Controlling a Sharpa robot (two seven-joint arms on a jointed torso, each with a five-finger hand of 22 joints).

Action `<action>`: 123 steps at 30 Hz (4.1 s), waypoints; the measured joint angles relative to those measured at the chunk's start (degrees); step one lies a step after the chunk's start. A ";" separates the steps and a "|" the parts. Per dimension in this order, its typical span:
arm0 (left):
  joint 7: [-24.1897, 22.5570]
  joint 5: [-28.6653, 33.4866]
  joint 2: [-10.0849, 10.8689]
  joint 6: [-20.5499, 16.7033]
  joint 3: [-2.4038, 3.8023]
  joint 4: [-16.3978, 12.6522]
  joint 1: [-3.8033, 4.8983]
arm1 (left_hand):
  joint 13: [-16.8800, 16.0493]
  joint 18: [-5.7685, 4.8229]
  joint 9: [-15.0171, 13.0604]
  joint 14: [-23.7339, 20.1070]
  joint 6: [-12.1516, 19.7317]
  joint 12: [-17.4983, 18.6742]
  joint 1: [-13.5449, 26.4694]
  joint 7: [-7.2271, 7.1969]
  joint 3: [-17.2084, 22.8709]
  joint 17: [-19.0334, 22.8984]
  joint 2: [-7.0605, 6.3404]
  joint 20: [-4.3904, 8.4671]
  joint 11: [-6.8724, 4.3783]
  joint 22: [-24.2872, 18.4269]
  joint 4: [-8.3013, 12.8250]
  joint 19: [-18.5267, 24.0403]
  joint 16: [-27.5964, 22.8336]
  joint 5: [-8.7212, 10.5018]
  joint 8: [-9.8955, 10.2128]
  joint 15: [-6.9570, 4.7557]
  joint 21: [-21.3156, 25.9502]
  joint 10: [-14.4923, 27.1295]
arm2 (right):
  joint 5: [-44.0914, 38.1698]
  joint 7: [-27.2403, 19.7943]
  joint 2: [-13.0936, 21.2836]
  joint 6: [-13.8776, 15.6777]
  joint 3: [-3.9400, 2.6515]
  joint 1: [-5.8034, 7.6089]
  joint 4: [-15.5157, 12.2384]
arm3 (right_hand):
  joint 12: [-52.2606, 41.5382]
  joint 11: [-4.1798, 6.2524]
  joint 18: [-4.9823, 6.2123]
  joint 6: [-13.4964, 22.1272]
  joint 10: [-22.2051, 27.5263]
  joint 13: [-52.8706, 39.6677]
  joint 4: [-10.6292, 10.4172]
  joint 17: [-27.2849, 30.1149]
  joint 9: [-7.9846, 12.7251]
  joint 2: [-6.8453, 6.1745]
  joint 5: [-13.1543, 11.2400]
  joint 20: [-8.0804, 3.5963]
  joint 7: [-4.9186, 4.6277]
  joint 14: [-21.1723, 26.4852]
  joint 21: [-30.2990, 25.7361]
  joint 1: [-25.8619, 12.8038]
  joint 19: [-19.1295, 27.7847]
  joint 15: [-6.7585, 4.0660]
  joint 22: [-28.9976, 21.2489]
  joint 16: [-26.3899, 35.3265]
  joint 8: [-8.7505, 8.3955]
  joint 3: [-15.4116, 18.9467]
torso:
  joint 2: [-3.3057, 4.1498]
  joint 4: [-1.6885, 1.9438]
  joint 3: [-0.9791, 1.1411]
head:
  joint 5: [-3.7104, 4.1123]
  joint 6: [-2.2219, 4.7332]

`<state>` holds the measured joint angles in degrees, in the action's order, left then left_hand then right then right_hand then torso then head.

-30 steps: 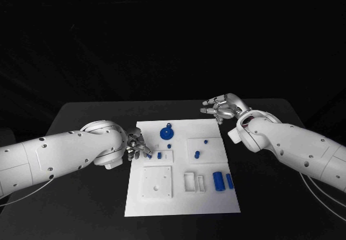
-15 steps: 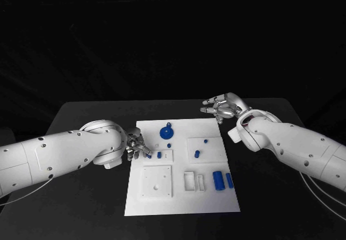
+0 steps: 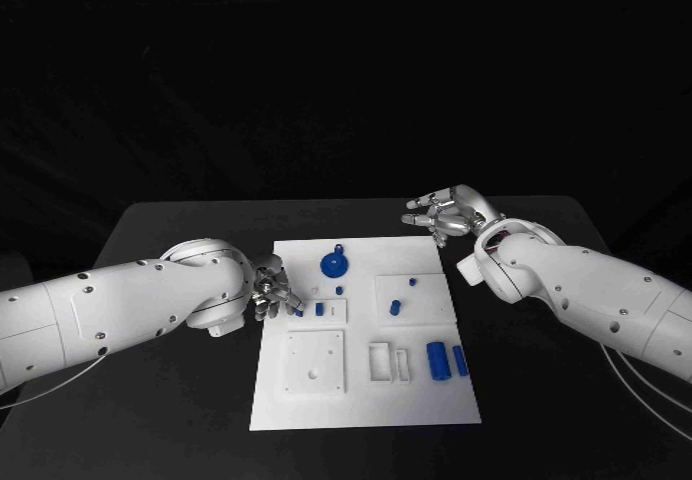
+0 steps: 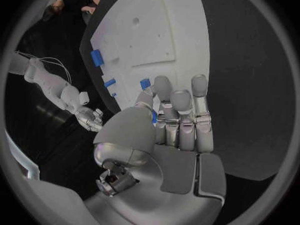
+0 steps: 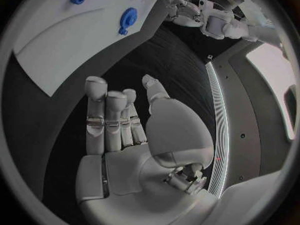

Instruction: Assemble the parts on the task board

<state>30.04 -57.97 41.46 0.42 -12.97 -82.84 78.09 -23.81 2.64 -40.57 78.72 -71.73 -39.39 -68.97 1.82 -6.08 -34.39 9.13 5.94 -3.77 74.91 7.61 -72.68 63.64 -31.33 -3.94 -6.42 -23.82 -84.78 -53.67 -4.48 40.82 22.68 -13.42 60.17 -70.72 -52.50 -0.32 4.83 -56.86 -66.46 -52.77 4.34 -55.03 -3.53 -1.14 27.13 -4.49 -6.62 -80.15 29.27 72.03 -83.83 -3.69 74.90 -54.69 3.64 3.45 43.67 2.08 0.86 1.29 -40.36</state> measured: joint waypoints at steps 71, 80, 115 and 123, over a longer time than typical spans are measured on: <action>-1.01 -2.87 -0.72 -0.26 -0.07 1.23 -0.70 | -0.01 0.00 0.54 0.31 -0.32 -0.23 -0.01 -0.34 0.00 -0.19 0.01 0.00 0.49 0.01 0.01 0.00 0.00 -0.32 0.00 -0.10 0.00 -0.49 | 0.02 -0.01 0.07 -0.05 0.00 -0.23 -0.04 | 0.00 0.00 0.00 0.00 0.00 0.00 0.00 0.04 0.00 0.00 0.00 0.00 0.00 0.00 0.00 0.00 0.00 0.00 0.04 0.00 0.00 0.00 | 0.01 -0.02 0.08 | 0.07 -0.36; -1.03 -2.54 -0.69 -0.92 -0.12 1.18 -0.79 | 0.05 0.00 3.18 0.50 -0.55 -0.46 -0.01 -0.10 0.32 -0.19 0.00 0.00 0.50 0.00 -0.31 0.00 -0.22 -0.31 -0.01 0.09 0.00 -0.50 | 0.02 -0.01 0.11 -0.05 0.00 -0.23 -0.08 | 0.00 0.00 0.00 0.00 0.00 0.00 0.00 0.04 0.00 0.00 0.00 0.00 0.00 0.00 0.00 0.00 0.00 0.00 0.03 0.00 0.00 0.00 | 0.01 -0.03 0.08 | 0.15 -0.28; -2.04 -0.21 -1.62 -3.01 -0.43 1.37 -1.33 | 0.46 0.00 5.84 0.49 -4.93 -0.68 1.26 -3.88 1.40 -0.02 -3.04 0.00 -0.87 0.03 -4.54 -0.42 -0.22 1.99 -0.56 0.10 0.22 0.89 | 0.03 -0.01 0.10 -0.05 0.00 -0.25 -0.04 | 0.00 0.00 0.00 0.00 0.00 0.01 0.00 0.04 0.00 0.00 0.00 0.00 0.00 0.00 0.00 0.00 0.00 0.00 0.02 0.00 0.00 0.00 | 0.02 -0.03 0.05 | 0.54 -0.12; -2.17 -0.05 -1.61 -3.11 -0.46 1.42 -1.40 | 0.46 0.00 5.84 0.49 -4.93 -0.68 0.82 -3.88 0.21 -0.02 -4.02 0.00 -0.87 0.03 -6.91 -0.42 -0.22 2.79 -0.56 0.10 0.47 0.89 | 0.03 -0.01 0.10 -0.05 0.00 -0.25 -0.04 | 0.00 0.00 0.00 0.00 0.00 0.01 0.00 0.05 0.00 0.00 0.00 0.00 0.00 0.00 0.00 0.00 0.00 0.00 0.01 0.00 0.00 0.00 | 0.02 -0.02 0.05 | 0.63 -0.06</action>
<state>27.87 -58.01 39.85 -2.69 -13.43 -81.41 76.69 -23.35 2.64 -34.73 79.21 -76.66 -40.07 -68.14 -2.06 -5.87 -34.41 5.12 5.94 -4.64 74.94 0.70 -73.10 63.41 -28.54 -4.50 -6.32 -23.35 -83.89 -53.64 -4.49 40.92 22.63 -13.42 59.92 -70.76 -52.50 -0.32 4.83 -56.86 -66.46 -52.76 4.34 -54.99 -3.53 -1.14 27.13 -4.49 -6.62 -80.15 29.27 72.03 -83.83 -3.69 74.92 -54.69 3.64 3.45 43.69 2.06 0.92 1.92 -40.42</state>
